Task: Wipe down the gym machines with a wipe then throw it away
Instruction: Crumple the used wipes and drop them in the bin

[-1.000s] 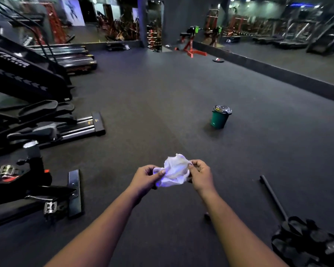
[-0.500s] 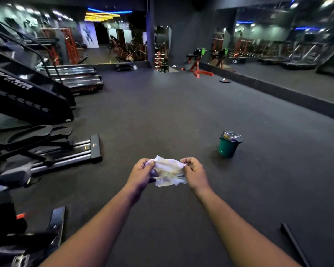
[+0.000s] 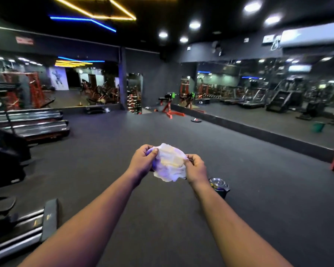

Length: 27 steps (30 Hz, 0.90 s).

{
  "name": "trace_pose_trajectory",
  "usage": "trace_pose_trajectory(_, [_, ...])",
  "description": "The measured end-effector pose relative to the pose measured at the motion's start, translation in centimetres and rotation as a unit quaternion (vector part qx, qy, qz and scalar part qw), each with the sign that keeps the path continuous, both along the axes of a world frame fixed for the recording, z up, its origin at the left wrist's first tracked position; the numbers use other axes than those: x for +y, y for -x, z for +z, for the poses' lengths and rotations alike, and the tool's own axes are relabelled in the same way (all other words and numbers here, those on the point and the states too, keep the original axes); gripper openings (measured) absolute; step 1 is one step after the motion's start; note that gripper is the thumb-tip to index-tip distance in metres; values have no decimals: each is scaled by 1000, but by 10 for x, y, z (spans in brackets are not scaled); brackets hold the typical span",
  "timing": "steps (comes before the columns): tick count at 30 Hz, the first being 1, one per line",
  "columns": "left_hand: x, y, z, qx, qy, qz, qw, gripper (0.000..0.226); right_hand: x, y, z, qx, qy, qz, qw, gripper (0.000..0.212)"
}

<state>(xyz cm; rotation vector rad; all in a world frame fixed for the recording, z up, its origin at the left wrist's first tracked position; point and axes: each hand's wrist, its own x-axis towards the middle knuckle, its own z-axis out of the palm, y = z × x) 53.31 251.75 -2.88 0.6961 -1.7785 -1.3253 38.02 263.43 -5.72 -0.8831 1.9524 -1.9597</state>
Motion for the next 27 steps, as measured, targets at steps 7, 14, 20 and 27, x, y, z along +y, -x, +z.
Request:
trace_pose_trajectory(7, [-116, 133, 39, 4, 98, 8, 995, 16, -103, 120, 34, 32, 30, -3, 999, 13])
trace_pose_trajectory(14, [-225, 255, 72, -11, 165, 1, 986, 10, -203, 237, 81, 7, 101, 7, 995, 22])
trace_pose_trajectory(20, [-323, 335, 96, -74, 259, -19, 963, 17, -295, 305, 111, 63, 46, 71, 994, 79])
trace_pose_trajectory(27, [-460, 429, 106, -70, 310, -97, 943, 22, -427, 389, 85, 117, 23, 67, 991, 11])
